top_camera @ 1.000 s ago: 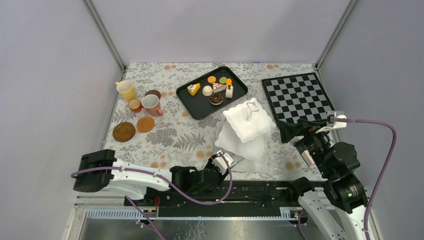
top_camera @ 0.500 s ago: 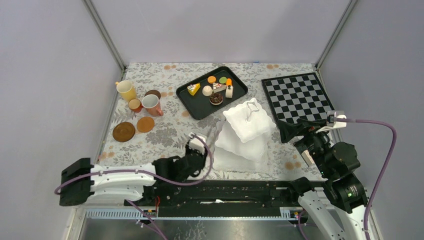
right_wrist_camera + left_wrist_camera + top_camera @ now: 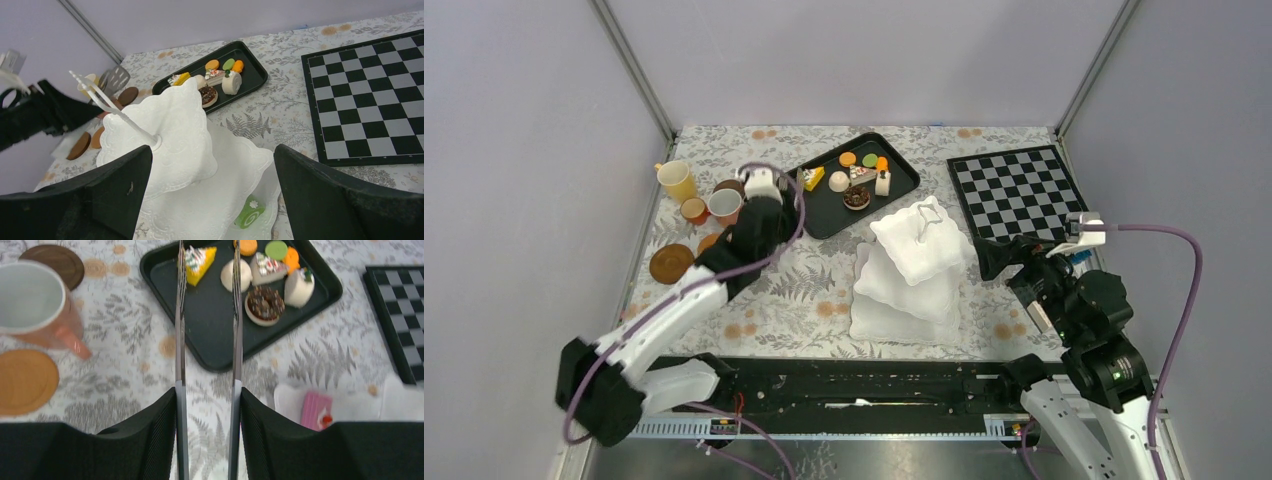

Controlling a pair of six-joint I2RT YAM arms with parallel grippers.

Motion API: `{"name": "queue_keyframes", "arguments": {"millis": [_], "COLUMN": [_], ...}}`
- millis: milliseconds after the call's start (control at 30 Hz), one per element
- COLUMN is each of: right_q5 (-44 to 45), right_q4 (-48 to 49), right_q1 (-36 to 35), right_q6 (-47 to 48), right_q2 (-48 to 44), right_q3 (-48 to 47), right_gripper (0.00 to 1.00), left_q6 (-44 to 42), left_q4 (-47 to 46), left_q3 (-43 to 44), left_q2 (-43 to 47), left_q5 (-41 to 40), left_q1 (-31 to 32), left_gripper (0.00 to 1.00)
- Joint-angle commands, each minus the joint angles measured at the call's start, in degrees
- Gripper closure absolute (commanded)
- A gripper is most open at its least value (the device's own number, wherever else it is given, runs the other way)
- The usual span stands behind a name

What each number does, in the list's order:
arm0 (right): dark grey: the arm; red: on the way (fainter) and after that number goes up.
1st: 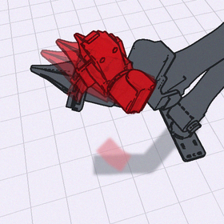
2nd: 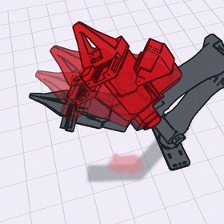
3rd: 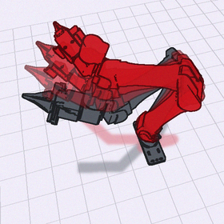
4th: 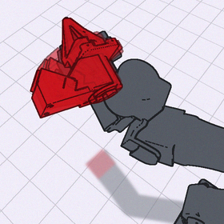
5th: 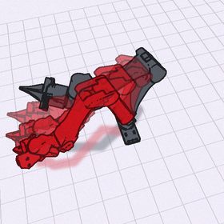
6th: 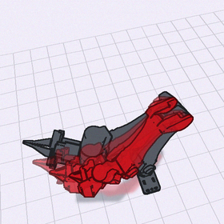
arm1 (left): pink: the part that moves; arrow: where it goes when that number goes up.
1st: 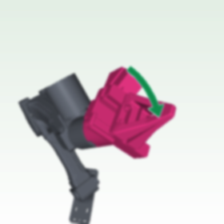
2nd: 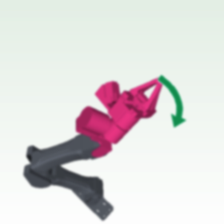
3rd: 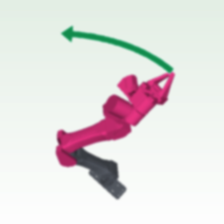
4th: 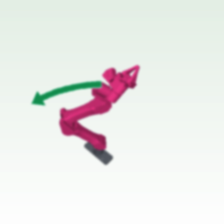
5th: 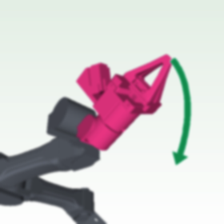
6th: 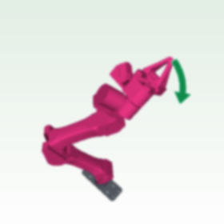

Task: Serve the afternoon tea

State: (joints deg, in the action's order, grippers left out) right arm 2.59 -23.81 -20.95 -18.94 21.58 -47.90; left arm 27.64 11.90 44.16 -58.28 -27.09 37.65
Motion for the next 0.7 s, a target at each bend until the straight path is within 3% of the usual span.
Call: {"name": "queue_keyframes", "arguments": {"millis": [0,167,400,533,667], "right_q5": [2.8,4.6,5.6,6.5,6.3], "right_q4": [-0.1,-0.2,-0.6,-0.4,-0.4], "right_q1": [-0.3,-0.3,-0.3,-0.3,-0.3], "right_q6": [3.0,4.3,4.4,3.7,2.3], "right_q2": [1.8,2.6,5.8,6.9,7.3], "right_q3": [-2.1,-1.7,-1.1,-1.2,-1.4], "right_gripper": [0.02,0.02,0.02,0.02,0.02], "left_q6": [-1.8,-4.0,-10.0,-17.0,-22.1], "left_q4": [-2.5,-1.3,1.2,8.8,10.9], "left_q3": [12.0,26.9,42.1,55.3,61.1], "left_q2": [-12.8,-27.8,-45.5,-55.1,-59.5], "left_q5": [15.6,25.4,42.2,46.2,46.5], "left_q1": [-10.7,-16.2,-17.0,-17.2,-17.3], "left_gripper": [0.54,0.56,0.56,0.56,0.55]}}
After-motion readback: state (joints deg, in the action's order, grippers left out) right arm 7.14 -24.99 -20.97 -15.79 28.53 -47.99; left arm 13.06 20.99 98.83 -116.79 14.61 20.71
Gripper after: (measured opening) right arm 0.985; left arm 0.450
